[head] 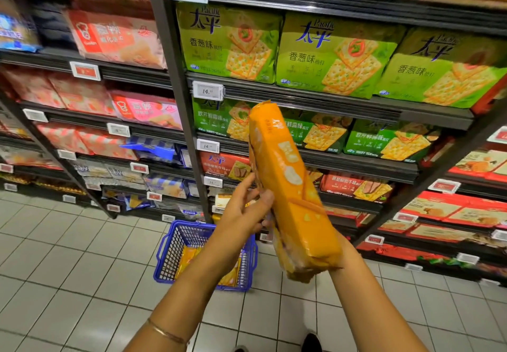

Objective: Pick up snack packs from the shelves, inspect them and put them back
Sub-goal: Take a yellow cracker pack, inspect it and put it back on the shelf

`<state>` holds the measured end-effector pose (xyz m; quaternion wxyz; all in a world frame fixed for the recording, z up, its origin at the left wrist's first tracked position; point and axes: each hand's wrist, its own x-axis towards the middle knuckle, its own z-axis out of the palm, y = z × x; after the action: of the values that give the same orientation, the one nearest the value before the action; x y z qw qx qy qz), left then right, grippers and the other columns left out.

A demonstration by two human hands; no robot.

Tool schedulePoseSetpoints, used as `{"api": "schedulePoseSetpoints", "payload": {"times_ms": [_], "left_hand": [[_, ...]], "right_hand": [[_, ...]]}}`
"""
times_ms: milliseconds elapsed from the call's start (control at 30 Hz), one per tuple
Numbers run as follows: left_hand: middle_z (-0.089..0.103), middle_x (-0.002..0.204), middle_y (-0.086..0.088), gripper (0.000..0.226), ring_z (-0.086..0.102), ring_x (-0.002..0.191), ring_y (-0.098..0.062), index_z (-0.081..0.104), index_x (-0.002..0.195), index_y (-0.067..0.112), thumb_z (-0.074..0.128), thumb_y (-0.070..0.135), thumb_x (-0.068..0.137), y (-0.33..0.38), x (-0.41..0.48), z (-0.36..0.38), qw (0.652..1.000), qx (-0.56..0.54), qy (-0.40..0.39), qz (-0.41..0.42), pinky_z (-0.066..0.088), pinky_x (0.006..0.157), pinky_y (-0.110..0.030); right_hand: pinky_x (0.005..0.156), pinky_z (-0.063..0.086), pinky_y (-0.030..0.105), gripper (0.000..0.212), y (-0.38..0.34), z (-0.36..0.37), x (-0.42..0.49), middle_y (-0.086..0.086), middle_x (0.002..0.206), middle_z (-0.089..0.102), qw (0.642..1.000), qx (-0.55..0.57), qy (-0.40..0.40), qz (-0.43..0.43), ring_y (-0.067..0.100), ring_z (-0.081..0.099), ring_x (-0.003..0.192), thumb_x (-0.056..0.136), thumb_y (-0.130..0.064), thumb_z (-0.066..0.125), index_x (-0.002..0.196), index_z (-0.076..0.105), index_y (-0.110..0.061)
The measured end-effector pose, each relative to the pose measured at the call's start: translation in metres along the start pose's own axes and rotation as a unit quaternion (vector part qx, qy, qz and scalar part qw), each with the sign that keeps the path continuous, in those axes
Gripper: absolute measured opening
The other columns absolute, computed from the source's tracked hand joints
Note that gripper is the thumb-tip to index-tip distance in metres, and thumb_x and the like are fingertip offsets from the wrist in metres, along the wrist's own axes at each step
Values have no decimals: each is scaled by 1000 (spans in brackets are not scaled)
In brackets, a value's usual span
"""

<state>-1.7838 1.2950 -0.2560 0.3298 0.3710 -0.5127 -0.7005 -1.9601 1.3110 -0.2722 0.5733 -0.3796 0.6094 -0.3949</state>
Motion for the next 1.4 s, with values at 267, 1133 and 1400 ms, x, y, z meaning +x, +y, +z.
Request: {"api": "schedulePoseSetpoints", "payload": {"times_ms": [267,1133,1400], "left_hand": [[73,128,-16,90,71,116,-39,65,139,27,78,78,66,-6,9,-13,960,-210,11,-184,54,95,-68],[43,157,-30,89,39,144,-56,49,153,8,64,69,90,-1,1,-27,842,-495,-140,-166,20,118,-75],[41,155,-37,93,37,141,-64,40,156,11,70,66,88,1,-7,-12,802,-567,-141,-124,31,113,-75]], "right_hand": [[57,55,15,30,6,2,-11,-14,73,78,995,77,-20,58,-1,74,68,114,-32,33,106,61,-26],[80,59,37,48,-3,-10,-27,13,107,78,969,207,-7,133,26,73,89,91,-58,60,113,79,-19],[38,38,16,50,-17,-7,-27,0,68,58,970,220,4,102,9,49,44,107,-52,41,85,74,-24]]}}
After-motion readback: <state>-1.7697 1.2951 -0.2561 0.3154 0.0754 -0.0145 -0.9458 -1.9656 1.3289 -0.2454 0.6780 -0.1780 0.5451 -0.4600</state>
